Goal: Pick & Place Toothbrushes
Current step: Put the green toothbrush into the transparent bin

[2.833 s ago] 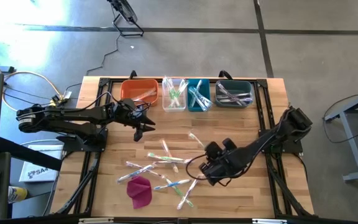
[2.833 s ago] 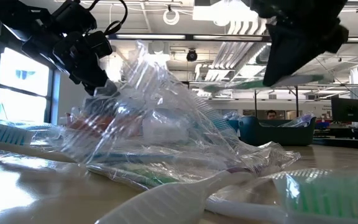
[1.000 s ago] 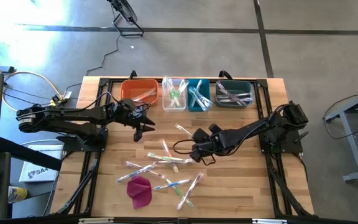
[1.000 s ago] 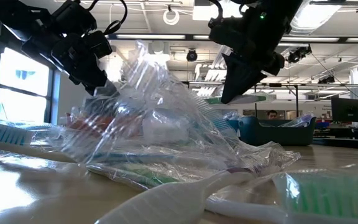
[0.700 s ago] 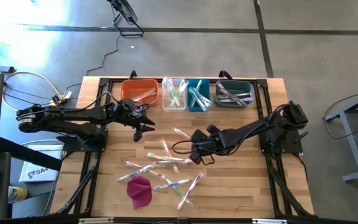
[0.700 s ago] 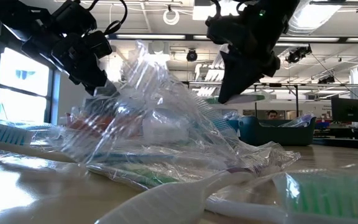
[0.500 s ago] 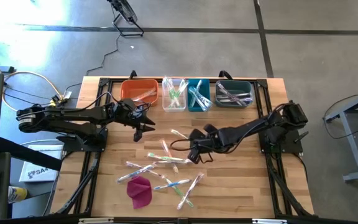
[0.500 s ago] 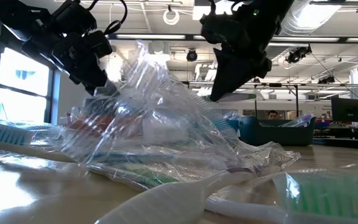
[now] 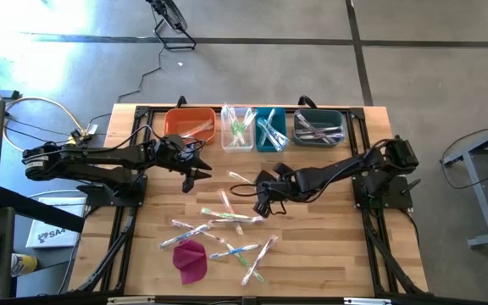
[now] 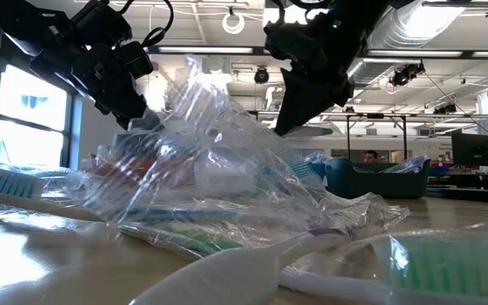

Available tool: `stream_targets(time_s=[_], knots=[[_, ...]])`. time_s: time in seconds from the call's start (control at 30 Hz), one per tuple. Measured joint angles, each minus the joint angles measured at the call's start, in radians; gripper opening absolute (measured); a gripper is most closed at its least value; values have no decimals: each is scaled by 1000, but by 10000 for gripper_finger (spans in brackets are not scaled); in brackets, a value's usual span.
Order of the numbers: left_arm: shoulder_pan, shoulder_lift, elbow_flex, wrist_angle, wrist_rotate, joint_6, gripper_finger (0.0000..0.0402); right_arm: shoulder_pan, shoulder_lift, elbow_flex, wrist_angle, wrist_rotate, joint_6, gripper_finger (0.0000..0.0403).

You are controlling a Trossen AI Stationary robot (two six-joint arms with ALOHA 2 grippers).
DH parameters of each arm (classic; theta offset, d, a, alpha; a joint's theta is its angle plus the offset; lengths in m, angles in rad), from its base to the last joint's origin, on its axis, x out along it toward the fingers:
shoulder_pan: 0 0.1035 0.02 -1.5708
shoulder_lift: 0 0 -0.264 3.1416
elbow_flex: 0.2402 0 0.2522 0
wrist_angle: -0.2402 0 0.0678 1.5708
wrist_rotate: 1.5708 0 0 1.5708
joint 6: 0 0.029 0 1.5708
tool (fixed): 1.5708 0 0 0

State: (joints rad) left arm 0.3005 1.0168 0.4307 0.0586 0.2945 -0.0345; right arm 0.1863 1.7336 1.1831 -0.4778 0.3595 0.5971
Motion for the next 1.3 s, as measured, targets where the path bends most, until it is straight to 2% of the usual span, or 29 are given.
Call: stream_targets(time_s=[0.53,1.3], knots=[[0,0,0,-1,0,0,132,-64,0,0,0,-3,-49,16],[0,0,0,-2,0,0,132,-64,0,0,13,-30,-69,16]])
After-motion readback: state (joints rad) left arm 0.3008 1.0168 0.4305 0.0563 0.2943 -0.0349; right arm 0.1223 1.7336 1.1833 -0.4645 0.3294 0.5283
